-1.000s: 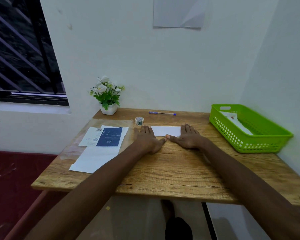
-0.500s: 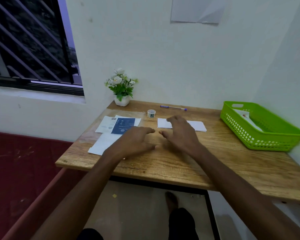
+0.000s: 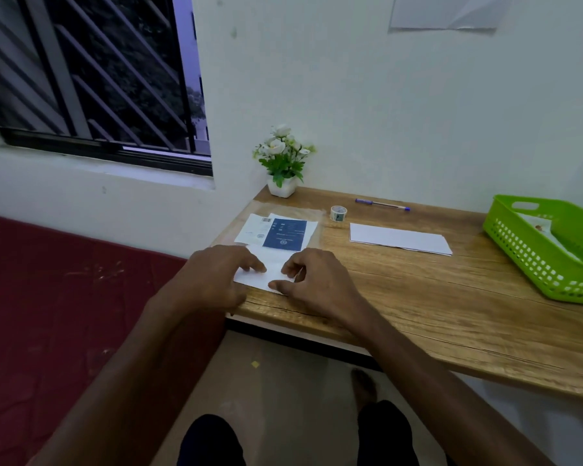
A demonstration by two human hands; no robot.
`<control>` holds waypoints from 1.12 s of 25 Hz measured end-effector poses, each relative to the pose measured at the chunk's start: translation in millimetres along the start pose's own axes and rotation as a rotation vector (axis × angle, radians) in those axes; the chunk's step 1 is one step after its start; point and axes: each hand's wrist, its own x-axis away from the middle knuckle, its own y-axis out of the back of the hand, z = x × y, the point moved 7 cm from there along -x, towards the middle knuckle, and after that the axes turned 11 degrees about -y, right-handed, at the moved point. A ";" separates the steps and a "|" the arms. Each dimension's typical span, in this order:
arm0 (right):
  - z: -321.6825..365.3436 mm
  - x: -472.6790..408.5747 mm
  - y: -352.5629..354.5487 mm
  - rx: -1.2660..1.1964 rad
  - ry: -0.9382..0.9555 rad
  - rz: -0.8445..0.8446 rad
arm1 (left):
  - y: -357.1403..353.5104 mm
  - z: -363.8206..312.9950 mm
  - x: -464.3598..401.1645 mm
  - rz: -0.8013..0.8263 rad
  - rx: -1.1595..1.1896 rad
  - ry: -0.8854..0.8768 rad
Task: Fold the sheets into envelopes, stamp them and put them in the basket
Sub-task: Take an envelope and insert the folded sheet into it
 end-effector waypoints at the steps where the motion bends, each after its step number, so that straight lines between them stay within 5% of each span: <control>1: 1.8 0.1 -3.3 0.031 0.016 0.005 | 0.3 1.8 -1.1 -0.004 -0.023 -0.015; 8: 14.7 8.8 -10.0 0.199 0.230 0.016 | -0.3 1.6 -10.7 -0.011 -0.176 -0.121; 19: 7.4 9.1 -6.8 0.050 0.174 0.158 | 0.9 -2.2 3.7 0.191 0.291 -0.150; 28: 21.9 18.1 -10.0 0.037 0.277 0.150 | 9.0 18.2 20.7 0.038 0.442 -0.102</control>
